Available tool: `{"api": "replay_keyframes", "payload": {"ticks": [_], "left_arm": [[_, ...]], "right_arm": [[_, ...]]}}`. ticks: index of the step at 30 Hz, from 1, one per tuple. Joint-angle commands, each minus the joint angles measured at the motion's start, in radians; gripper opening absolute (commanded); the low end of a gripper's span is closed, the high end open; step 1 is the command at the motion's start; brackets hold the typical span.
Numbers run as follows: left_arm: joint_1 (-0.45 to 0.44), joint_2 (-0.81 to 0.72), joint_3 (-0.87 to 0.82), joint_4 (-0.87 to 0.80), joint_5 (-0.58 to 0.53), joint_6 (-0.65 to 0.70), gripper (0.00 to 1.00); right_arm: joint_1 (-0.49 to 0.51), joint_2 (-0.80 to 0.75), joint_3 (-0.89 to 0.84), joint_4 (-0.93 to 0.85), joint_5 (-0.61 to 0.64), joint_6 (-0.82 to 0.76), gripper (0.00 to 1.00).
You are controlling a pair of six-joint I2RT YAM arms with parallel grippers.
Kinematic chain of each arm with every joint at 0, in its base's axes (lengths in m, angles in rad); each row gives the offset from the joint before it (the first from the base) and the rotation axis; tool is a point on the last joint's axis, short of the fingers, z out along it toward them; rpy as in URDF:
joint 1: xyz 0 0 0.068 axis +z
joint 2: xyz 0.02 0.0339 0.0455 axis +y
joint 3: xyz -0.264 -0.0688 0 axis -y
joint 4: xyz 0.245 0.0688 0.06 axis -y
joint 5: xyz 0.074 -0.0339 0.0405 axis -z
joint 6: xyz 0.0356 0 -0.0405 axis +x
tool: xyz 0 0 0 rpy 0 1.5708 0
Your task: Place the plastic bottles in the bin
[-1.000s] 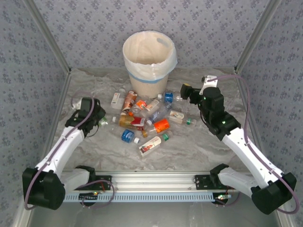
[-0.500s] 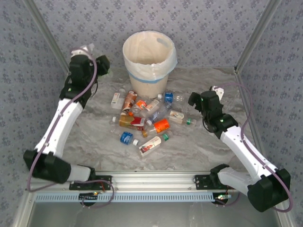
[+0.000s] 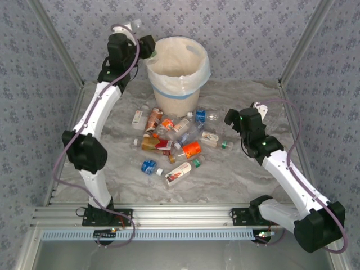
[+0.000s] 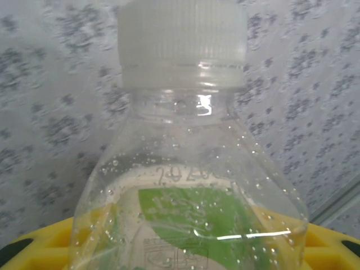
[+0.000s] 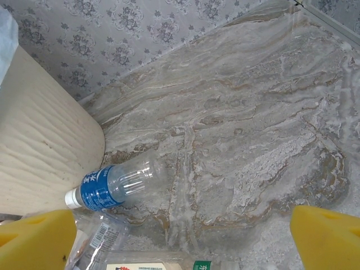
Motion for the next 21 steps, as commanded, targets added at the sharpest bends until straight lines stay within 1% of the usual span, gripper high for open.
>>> {"api": "replay_keyframes", "payload": {"ticks": [1,4,5,8,9,11,16,17,18,19,21], "left_arm": [[-0.046,0.105,0.21,-0.14,0.037,0.096,0.42],[-0.073,0.267,0.452,-0.35,-0.011,0.145,0.42],[-0.079,0.326,0.543,-0.409,-0.032,0.148,0.41],[-0.084,0.482,0.784,-0.555,-0.048,0.129,0.42],[-0.084,0.514,0.833,-0.589,-0.053,0.118,0.43],[-0.085,0.544,0.86,-0.615,-0.064,0.102,0.44],[-0.085,0.544,0.763,-0.597,-0.072,0.097,0.47],[-0.085,0.545,0.756,-0.604,-0.074,0.092,0.5],[-0.085,0.546,0.756,-0.618,-0.071,0.087,0.58],[-0.085,0.543,0.756,-0.628,-0.059,0.086,0.66],[-0.086,0.528,0.759,-0.669,-0.028,0.088,0.86]], "right_arm": [[-0.008,-0.022,0.019,-0.02,0.008,0.014,1.0],[-0.012,-0.02,0.018,-0.029,0.003,0.011,1.0],[-0.012,-0.019,0.018,-0.035,0.0,0.01,1.0],[-0.016,-0.019,0.019,-0.061,-0.008,0.003,1.0],[-0.017,-0.02,0.02,-0.07,-0.008,0.003,1.0],[-0.017,-0.021,0.017,-0.091,-0.007,0.005,1.0],[-0.019,-0.026,0.0,-0.103,-0.013,0.012,1.0],[-0.019,-0.027,-0.002,-0.107,-0.017,0.011,1.0],[-0.021,-0.025,-0.005,-0.111,-0.03,0.005,1.0],[-0.023,-0.022,-0.005,-0.121,-0.05,-0.002,1.0],[-0.028,-0.008,-0.004,-0.165,-0.088,-0.002,1.0]]}}
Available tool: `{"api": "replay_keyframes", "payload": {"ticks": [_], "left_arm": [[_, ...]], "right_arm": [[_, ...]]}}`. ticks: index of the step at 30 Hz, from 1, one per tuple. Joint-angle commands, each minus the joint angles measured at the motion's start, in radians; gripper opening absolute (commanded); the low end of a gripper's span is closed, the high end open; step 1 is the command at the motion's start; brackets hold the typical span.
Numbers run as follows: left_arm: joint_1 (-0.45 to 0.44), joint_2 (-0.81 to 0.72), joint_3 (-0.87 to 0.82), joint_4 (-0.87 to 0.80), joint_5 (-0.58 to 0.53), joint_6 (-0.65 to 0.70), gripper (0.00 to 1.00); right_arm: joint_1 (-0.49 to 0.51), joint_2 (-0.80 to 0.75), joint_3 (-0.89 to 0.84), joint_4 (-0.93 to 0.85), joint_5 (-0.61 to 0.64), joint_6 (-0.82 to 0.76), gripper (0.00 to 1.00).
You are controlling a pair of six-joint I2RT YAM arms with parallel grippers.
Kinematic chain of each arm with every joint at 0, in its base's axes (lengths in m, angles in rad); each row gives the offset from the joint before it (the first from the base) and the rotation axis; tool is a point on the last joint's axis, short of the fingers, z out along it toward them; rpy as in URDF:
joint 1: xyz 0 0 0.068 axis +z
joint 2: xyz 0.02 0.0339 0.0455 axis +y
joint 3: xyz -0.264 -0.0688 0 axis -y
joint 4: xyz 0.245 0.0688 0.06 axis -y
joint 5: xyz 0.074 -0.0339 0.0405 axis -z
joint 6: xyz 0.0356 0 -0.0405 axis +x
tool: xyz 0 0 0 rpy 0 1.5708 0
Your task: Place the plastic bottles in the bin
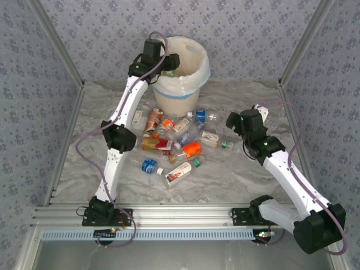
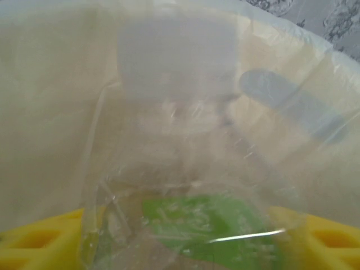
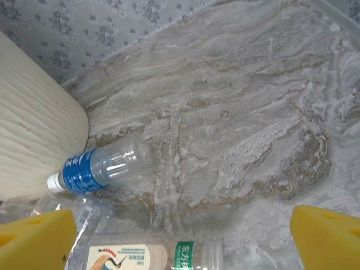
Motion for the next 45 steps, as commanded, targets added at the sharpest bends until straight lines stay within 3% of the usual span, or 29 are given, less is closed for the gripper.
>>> {"api": "replay_keyframes", "payload": {"ticks": [1,3,10,15,18,28,31,36,39,42,45], "left_arm": [[-0.001,-0.042,0.017,-0.086,0.036,-0.004,0.92],[-0.001,-0.071,0.015,-0.128,0.061,-0.006,0.99],[0.004,-0.14,0.01,-0.141,0.22,-0.011,0.99],[0.002,-0.191,0.01,-0.105,0.345,-0.058,0.99],[0.002,-0.23,0.012,-0.101,0.392,-0.084,1.0],[-0.039,-0.382,-0.068,-0.242,0.404,0.015,1.0],[-0.073,-0.497,-0.232,-0.171,0.372,0.061,1.0],[-0.08,-0.753,-0.66,0.092,0.339,0.091,0.99],[-0.081,-0.867,-0.804,0.145,0.283,0.123,1.0],[-0.08,-0.972,-0.964,0.215,0.177,0.101,0.99],[-0.072,-1.065,-1.107,0.296,0.053,-0.011,0.99]], "right_arm": [[-0.014,0.005,-0.004,-0.092,-0.061,-0.001,1.0],[-0.021,0.011,-0.016,-0.118,-0.098,-0.001,1.0],[-0.044,0.055,-0.062,-0.126,-0.236,-0.202,1.0],[-0.045,0.168,-0.025,-0.158,-0.385,-0.343,1.0],[-0.023,0.241,0.011,-0.164,-0.395,-0.41,1.0],[-0.009,0.458,0.124,-0.169,-0.423,-0.69,1.0],[-0.008,0.529,0.175,-0.208,-0.428,-0.779,1.0],[-0.013,0.648,0.262,-0.249,-0.417,-0.901,0.99],[-0.016,0.703,0.297,-0.263,-0.442,-0.968,0.99],[-0.01,0.762,0.369,-0.282,-0.472,-1.017,0.99],[0.012,0.821,0.403,-0.283,-0.478,-1.06,0.98]]}}
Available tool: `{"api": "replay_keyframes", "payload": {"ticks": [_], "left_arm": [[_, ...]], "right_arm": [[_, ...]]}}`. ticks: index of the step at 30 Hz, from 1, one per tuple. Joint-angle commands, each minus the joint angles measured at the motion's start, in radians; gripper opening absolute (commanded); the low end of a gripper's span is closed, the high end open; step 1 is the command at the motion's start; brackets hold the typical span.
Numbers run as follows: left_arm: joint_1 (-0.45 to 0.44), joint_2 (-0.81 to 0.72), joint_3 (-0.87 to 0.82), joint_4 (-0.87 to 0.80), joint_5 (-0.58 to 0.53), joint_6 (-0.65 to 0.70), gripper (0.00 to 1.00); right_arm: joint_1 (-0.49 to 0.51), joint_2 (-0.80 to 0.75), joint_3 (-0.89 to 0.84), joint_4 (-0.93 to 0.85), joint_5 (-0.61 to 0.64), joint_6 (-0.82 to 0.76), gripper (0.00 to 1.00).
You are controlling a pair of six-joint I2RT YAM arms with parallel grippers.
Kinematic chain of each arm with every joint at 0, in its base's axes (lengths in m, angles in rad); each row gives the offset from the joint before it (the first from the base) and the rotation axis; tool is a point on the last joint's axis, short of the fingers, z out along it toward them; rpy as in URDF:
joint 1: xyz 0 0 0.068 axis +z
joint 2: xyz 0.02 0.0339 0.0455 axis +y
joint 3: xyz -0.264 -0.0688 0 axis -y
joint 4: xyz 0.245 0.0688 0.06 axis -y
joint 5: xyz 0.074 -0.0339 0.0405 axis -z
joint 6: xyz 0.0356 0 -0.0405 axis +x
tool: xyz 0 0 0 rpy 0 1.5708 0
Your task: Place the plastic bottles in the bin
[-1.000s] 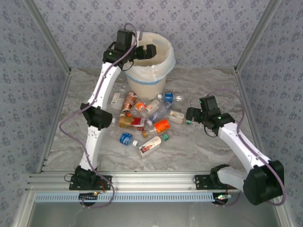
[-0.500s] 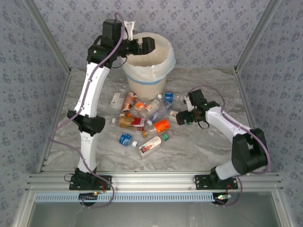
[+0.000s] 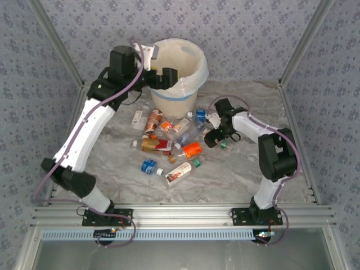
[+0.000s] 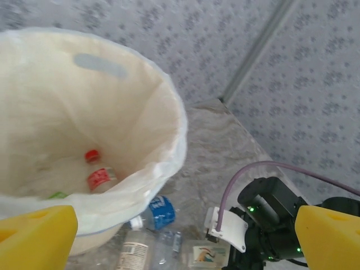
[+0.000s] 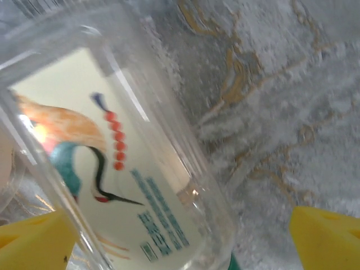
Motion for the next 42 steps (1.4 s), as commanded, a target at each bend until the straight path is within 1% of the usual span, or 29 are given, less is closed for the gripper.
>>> {"api": "replay_keyframes", "payload": {"ticks": [1,4,9,11,14,18,22,24,28,31,36,38,42], "left_arm": [[0.014,-0.099,-0.12,0.163,-0.142,-0.093,0.99],[0.018,-0.175,-0.216,0.214,-0.165,-0.139,0.99],[0.022,-0.287,-0.355,0.198,-0.336,-0.195,1.0],[0.03,-0.333,-0.426,0.211,-0.387,-0.23,0.99],[0.058,-0.396,-0.524,0.224,-0.419,-0.274,1.0],[0.09,-0.453,-0.603,0.195,-0.448,-0.303,1.0],[0.114,-0.484,-0.668,0.165,-0.46,-0.327,0.99],[0.128,-0.487,-0.69,0.143,-0.476,-0.348,1.0],[0.163,-0.486,-0.728,0.132,-0.473,-0.401,1.0],[0.184,-0.481,-0.747,0.143,-0.456,-0.431,0.99],[0.21,-0.469,-0.766,0.145,-0.432,-0.454,1.0],[0.221,-0.466,-0.776,0.147,-0.426,-0.462,1.0],[0.232,-0.459,-0.795,0.148,-0.416,-0.473,0.99]], "right_arm": [[0.026,0.064,0.047,-0.046,-0.025,-0.101,0.98],[0.034,0.091,0.067,-0.049,-0.007,-0.108,0.97],[0.041,0.09,0.057,-0.019,-0.004,-0.101,0.94],[0.046,0.092,0.052,-0.007,0.006,-0.097,0.93],[0.054,0.093,0.037,0.006,0.033,-0.089,0.86],[0.062,0.066,-0.002,0.049,0.069,-0.066,0.74],[0.062,0.001,-0.068,0.115,0.084,-0.034,0.64],[0.063,-0.032,-0.108,0.129,0.091,-0.019,0.6],[0.066,-0.111,-0.157,0.162,0.087,0.011,0.55],[0.076,-0.196,-0.195,0.196,0.091,0.032,0.53],[0.099,-0.345,-0.266,0.274,0.176,0.057,0.52],[0.102,-0.4,-0.272,0.288,0.168,0.079,0.52],[0.117,-0.495,-0.262,0.336,0.112,0.129,0.51]]}}
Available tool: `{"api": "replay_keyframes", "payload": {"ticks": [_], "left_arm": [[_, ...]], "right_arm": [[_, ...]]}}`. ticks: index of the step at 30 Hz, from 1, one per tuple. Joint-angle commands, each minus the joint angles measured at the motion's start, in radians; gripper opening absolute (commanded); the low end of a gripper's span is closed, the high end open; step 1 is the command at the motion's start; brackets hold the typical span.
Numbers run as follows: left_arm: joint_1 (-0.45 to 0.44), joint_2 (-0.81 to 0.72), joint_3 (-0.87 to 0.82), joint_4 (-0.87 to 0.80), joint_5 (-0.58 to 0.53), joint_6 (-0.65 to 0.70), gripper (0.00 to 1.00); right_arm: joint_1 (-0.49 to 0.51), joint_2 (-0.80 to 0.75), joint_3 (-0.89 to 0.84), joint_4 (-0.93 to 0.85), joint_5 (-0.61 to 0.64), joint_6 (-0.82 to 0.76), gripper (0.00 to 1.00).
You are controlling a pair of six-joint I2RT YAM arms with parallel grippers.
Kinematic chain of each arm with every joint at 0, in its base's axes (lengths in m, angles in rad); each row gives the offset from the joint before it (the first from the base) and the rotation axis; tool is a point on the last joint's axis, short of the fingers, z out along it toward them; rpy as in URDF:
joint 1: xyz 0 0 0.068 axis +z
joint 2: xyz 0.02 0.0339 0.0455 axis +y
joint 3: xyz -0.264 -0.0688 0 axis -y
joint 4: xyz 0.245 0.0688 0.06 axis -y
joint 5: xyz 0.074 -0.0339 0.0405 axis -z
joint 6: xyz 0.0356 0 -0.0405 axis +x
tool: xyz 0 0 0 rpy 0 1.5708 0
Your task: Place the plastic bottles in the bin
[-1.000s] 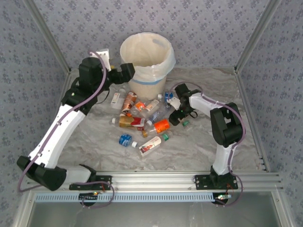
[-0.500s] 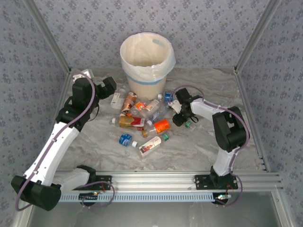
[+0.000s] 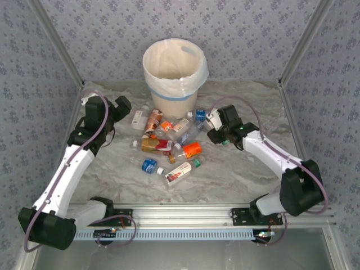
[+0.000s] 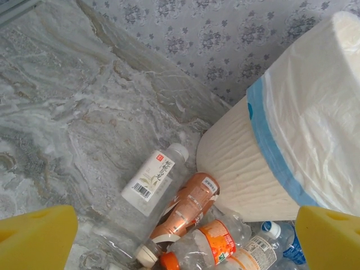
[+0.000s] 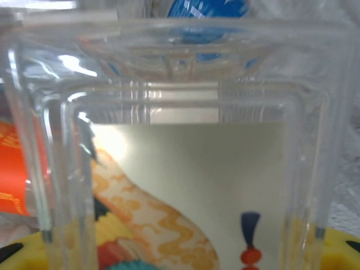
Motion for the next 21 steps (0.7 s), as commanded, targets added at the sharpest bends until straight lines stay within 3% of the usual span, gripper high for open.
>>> {"api": "replay_keyframes", "payload": {"ticks": [1,9,15,21], "left_arm": [[0.011,0.006,-0.019,0.007,0.017,-0.024,0.99],[0.02,0.003,-0.052,-0.013,0.005,-0.011,1.0],[0.022,0.002,-0.057,-0.013,0.063,0.06,1.0],[0.022,-0.05,-0.088,-0.002,0.071,0.09,1.0]], "right_arm": [[0.01,-0.072,0.017,0.08,-0.039,0.068,0.51],[0.037,-0.069,0.304,0.171,-0.287,0.204,0.51],[0.04,0.141,0.69,0.126,-0.245,0.263,0.53],[0.028,0.366,0.958,0.163,-0.163,0.28,0.54]]}}
